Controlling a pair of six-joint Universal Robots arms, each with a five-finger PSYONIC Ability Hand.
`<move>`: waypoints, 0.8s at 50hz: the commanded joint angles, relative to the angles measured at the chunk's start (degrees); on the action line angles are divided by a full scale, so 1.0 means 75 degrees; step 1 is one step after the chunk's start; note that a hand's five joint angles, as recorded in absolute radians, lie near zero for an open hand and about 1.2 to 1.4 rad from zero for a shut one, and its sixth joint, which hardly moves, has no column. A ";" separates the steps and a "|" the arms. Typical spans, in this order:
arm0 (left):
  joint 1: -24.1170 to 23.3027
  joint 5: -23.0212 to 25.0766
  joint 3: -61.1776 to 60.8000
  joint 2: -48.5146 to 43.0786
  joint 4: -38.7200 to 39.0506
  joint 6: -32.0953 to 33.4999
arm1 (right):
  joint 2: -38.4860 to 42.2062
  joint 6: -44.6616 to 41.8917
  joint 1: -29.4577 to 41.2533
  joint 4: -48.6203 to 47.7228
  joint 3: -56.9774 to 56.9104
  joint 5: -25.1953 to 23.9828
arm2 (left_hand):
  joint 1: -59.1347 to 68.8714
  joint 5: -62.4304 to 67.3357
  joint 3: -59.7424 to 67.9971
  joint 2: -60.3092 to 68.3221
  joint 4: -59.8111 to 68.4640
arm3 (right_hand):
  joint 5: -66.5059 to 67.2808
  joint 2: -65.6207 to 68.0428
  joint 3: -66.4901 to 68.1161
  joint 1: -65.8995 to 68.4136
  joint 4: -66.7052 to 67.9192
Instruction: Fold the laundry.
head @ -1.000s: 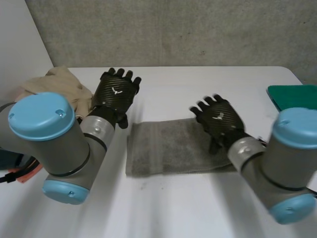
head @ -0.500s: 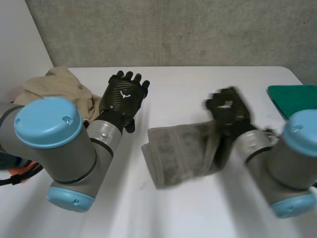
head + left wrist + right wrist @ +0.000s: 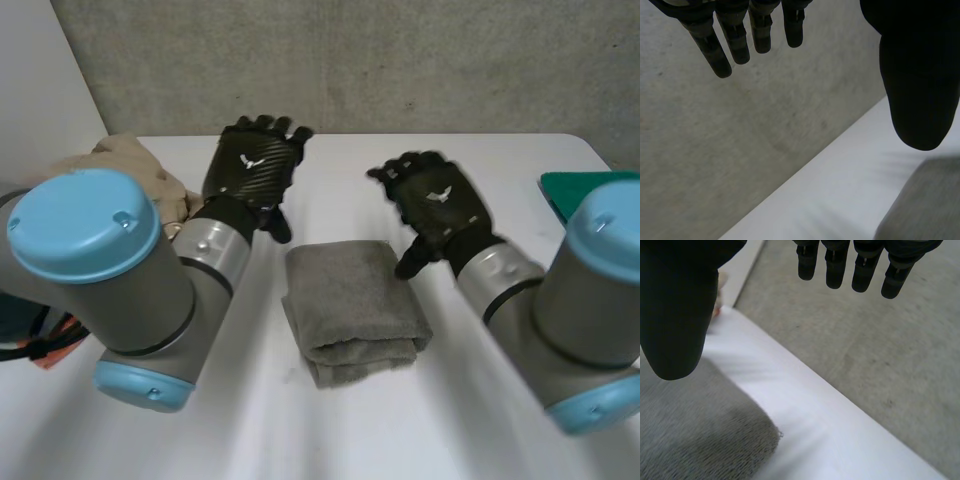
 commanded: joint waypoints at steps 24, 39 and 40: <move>-0.0781 -0.1274 0.2792 -0.2687 -0.4097 -0.0760 | 0.2813 -0.0633 -0.0215 0.3382 -0.2779 0.0187 | -0.0116 -0.0353 -0.0261 -0.0247 -0.0198 | -0.0374 -0.0301 -0.0260 -0.0395 -0.0285; 0.0402 0.2672 0.3096 -0.0940 -0.3088 -0.0268 | 0.0316 -0.2414 0.0886 -0.0381 0.1510 0.0481 | -0.0145 -0.0381 -0.0290 -0.0276 -0.0227 | -0.0374 -0.0301 -0.0260 -0.0395 -0.0285; 0.0438 0.3013 0.3131 -0.0928 -0.3100 -0.0268 | 0.0351 -0.2414 0.1072 -0.0544 0.1813 0.0446 | -0.0145 -0.0381 -0.0290 -0.0276 -0.0227 | -0.0374 -0.0301 -0.0260 -0.0395 -0.0285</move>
